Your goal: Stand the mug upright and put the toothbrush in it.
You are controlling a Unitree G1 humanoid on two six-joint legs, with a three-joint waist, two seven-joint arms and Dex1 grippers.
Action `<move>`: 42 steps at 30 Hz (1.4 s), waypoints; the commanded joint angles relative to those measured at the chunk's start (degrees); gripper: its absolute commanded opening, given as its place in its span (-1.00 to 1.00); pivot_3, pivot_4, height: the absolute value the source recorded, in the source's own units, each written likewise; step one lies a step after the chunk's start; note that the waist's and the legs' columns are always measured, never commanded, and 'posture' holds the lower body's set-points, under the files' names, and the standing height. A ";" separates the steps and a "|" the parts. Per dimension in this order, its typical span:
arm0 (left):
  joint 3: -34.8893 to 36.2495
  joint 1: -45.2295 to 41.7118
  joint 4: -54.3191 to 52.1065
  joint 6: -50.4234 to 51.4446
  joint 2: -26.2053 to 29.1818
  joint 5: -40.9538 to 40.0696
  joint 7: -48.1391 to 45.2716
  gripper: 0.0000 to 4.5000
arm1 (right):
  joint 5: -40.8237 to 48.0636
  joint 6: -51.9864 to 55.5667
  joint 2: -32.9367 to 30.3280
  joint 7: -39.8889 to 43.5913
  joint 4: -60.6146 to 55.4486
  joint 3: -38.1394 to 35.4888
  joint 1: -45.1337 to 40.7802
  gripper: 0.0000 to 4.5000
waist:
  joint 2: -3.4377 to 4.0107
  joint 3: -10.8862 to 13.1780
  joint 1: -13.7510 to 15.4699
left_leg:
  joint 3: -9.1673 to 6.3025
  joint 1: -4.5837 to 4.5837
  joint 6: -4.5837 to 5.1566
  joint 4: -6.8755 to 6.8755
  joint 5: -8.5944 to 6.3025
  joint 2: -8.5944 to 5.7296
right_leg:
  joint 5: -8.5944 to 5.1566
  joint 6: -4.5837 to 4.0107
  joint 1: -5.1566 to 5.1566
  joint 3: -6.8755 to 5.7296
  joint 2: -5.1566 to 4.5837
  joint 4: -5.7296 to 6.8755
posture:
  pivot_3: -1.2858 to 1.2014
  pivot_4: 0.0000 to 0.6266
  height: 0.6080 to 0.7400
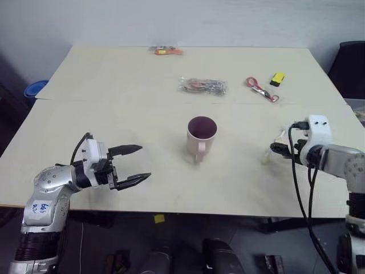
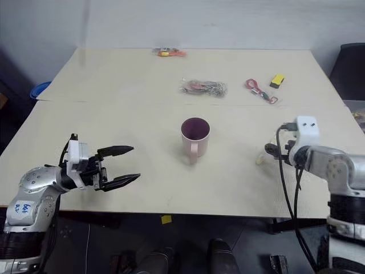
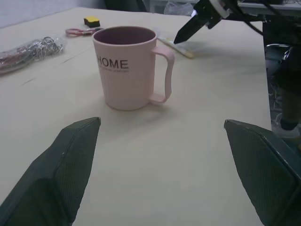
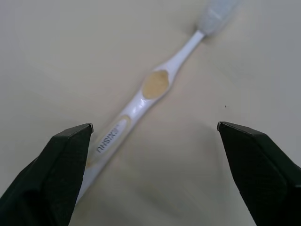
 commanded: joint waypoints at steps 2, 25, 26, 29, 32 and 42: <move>0.55 1.37 -4.96 0.34 0.36 -1.53 1.11 1.00 | -3.34 2.92 -0.15 1.70 4.27 1.87 -3.26 0.28 | -0.01 -0.01 0.11 | -0.02 0.00 0.00 0.01 0.00 0.01 | 0.00 0.00 0.01 -0.02 0.00 0.00 | 0.03 -0.52 1.00; 4.08 -0.93 -2.90 3.55 -5.92 -5.80 11.65 1.00 | -5.94 -67.34 29.92 40.81 -2.86 6.74 -8.27 -0.95 | -0.04 -0.01 -2.29 | -0.05 0.06 -0.13 0.07 -0.03 0.09 | 0.01 0.02 -0.03 -0.06 0.16 0.36 | 0.03 -0.52 1.00; 4.12 -1.03 -2.69 3.31 -6.24 -5.52 12.39 1.00 | -7.34 -70.25 31.43 41.46 -0.65 7.91 -8.99 -0.95 | -0.04 -0.01 -2.40 | -0.06 0.08 -0.13 0.09 -0.03 0.07 | 0.01 0.02 -0.02 -0.09 0.15 0.38 | 0.03 -0.52 1.00; 3.88 -1.08 -2.70 1.98 -6.17 -4.32 13.26 1.00 | -10.71 -77.46 35.12 43.02 5.40 10.85 -9.62 -0.95 | -0.04 -0.02 -2.75 | -0.11 0.08 -0.13 0.11 -0.03 0.05 | 0.00 0.01 -0.01 -0.16 0.13 0.39 | 0.03 -0.52 1.00; 4.13 -1.24 -2.72 0.76 -5.47 -3.57 13.24 1.00 | -12.06 -81.98 36.05 44.84 9.72 11.70 -8.40 -0.62 | -0.04 -0.02 -3.00 | -0.11 0.08 -0.13 0.07 -0.03 0.05 | 0.00 0.00 -0.02 -0.20 0.13 0.38 | 0.03 -0.52 1.00; 5.55 1.50 0.65 -9.16 -3.16 5.03 14.14 1.00 | -11.89 -80.13 25.68 51.83 1.44 12.00 0.72 0.81 | 0.00 0.00 -2.85 | -0.11 0.08 -0.14 0.04 -0.03 0.06 | 0.00 -0.01 -0.03 -0.19 0.11 0.35 | 0.03 -0.52 1.00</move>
